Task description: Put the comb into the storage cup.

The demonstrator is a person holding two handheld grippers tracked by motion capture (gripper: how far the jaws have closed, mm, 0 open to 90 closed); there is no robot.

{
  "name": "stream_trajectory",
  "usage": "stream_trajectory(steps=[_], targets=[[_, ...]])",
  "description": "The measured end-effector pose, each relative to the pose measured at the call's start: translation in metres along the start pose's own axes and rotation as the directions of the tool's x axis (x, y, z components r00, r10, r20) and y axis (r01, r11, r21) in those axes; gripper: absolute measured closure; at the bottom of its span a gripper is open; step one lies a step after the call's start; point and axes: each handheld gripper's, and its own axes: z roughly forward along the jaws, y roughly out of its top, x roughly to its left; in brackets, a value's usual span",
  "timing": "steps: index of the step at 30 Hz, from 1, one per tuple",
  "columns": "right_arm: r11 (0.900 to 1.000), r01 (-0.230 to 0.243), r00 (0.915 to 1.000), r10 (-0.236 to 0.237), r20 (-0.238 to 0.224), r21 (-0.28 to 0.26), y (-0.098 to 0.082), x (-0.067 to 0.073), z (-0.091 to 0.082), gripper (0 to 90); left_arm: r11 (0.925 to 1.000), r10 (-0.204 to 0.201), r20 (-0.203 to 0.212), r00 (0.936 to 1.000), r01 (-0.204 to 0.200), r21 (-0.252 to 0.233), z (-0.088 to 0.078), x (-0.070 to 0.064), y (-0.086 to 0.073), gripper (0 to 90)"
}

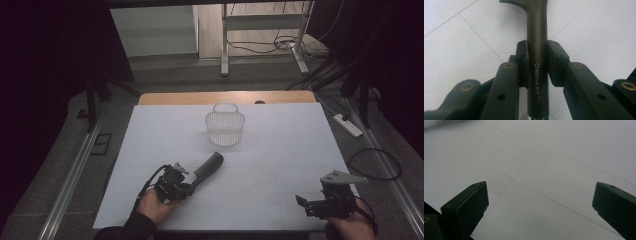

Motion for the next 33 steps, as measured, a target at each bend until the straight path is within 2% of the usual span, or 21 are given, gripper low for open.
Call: stream_trajectory(steps=[7,10,11,16,17,18,20,21,22,23,24,27,28,30,33], targets=[[1.0,-0.001,1.0,0.001,0.0,0.0,0.0,0.0,0.0,0.6,0.9974,0.024,0.013,0.9996,-0.023,-0.069,-0.008,-0.002,-0.001,72.2],[1.0,-0.001,1.0,0.001,0.0,0.0,0.0,0.0,0.0,0.6,0.9944,0.029,0.023,0.9993,-0.026,-0.102,-0.012,-0.003,-0.001,72.2],[1.0,-0.001,1.0,0.001,0.0,0.0,0.0,0.0,0.0,0.6,0.9916,0.029,0.026,0.9992,-0.026,-0.127,-0.014,-0.004,-0.002,72.2],[1.0,0.0,1.0,0.0,0.0,-0.001,0.0,0.0,0.0,0.6,0.9864,0.037,0.024,0.999,-0.033,-0.161,-0.02,-0.005,-0.003,72.2],[1.0,-0.001,1.0,0.001,0.0,-0.001,0.0,0.0,0.0,0.6,0.9826,0.047,0.02,0.9987,-0.042,-0.181,-0.022,-0.006,-0.003,72.2],[1.0,-0.001,1.0,0.001,0.0,-0.001,0.0,0.0,0.0,0.6,0.9826,0.047,0.02,0.9987,-0.042,-0.181,-0.022,-0.006,-0.003,72.2],[1.0,-0.001,1.0,0.001,0.0,-0.002,0.0,0.0,0.0,0.6,0.978,0.051,0.021,0.9985,-0.046,-0.204,-0.025,-0.006,-0.003,72.2],[1.0,-0.001,1.0,0.001,0.0,-0.002,0.0,0.0,0.0,0.6,0.9727,0.059,0.026,0.9979,-0.052,-0.226,-0.026,-0.006,-0.004,72.1],[1.0,-0.001,1.0,0.001,0.0,-0.002,0.0,0.0,0.0,0.6,0.9727,0.059,0.026,0.9979,-0.052,-0.226,-0.026,-0.006,-0.004,72.2],[1.0,-0.001,1.0,0.001,0.0,-0.003,0.0,0.0,0.0,0.6,0.9672,0.061,0.026,0.9978,-0.053,-0.248,-0.028,-0.006,-0.004,72.1],[1.0,0.0,1.0,0.0,0.0,-0.004,0.0,0.0,-0.001,0.6,0.9672,0.061,0.026,0.9978,-0.053,-0.248,-0.028,-0.006,-0.004,72.2],[1.0,0.0,1.0,0.0,-0.001,-0.005,0.0,0.0,-0.001,0.7,0.9593,0.065,0.023,0.9976,-0.057,-0.277,-0.031,-0.006,-0.005,72.1],[1.0,0.001,1.0,-0.001,-0.002,-0.006,0.0,0.0,-0.001,0.6,0.9535,0.066,0.019,0.9976,-0.058,-0.296,-0.033,-0.007,-0.005,72.2],[1.0,0.001,1.0,-0.001,-0.003,-0.009,0.0,0.0,-0.001,0.7,0.951,0.066,0.016,0.9977,-0.058,-0.304,-0.034,-0.007,-0.006,72.1],[1.0,0.005,0.9999,-0.005,-0.01,-0.017,0.0,0.0,-0.002,0.6,0.9427,0.073,0.012,0.9973,-0.065,-0.327,-0.036,-0.008,-0.006,72.1]])
